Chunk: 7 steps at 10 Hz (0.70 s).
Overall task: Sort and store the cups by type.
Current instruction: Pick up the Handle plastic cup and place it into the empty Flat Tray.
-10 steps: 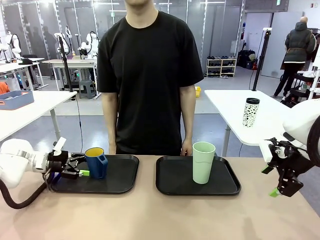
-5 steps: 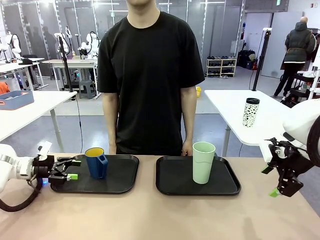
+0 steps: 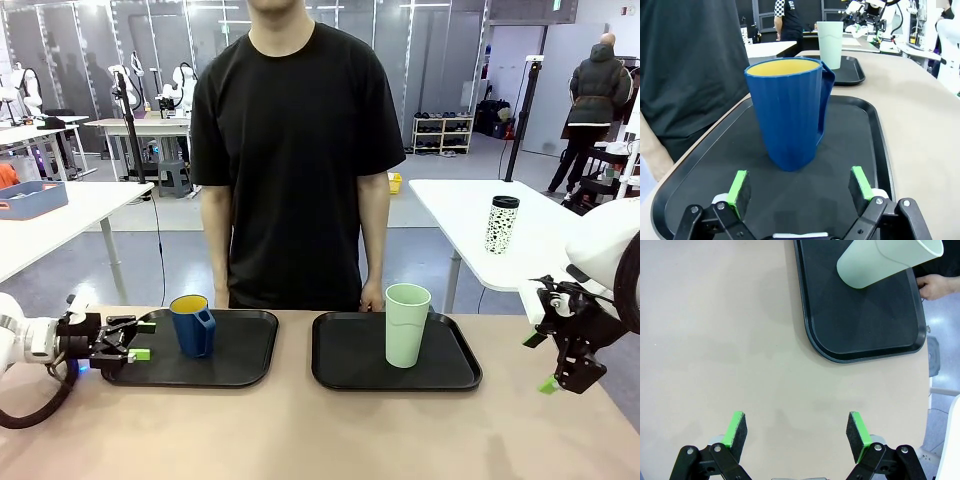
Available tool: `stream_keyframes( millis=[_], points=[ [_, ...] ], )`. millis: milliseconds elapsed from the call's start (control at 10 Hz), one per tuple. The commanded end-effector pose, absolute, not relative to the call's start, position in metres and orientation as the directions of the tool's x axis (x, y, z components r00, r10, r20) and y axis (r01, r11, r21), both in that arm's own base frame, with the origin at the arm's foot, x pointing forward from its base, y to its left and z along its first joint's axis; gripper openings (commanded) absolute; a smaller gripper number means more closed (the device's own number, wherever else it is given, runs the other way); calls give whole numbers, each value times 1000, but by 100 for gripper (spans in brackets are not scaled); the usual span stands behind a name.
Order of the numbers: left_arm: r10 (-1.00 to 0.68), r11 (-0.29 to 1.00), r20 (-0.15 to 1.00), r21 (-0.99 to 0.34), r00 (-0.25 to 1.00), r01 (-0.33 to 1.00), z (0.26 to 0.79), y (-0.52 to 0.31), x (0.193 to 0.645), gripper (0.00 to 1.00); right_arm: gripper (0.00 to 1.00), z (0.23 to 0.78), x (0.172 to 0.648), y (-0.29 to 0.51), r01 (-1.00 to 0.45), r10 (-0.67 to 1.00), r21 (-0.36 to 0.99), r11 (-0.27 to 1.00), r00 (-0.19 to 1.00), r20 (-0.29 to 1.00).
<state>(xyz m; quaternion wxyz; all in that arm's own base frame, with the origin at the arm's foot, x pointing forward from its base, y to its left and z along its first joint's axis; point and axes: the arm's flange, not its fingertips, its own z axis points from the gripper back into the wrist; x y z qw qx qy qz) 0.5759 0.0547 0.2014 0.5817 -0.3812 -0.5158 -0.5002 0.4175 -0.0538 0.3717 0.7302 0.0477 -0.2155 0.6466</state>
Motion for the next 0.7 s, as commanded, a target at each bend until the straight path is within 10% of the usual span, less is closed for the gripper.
stream_keyframes(
  millis=[0,600],
  points=[
    [-198,205,980,75,-34,976,199,54,579,100,100,370,420,-54,-963,926,-216,160,71,370],
    [-198,205,980,75,-34,976,199,54,579,100,100,370,420,-54,-963,926,-216,160,71,370]
  ],
)
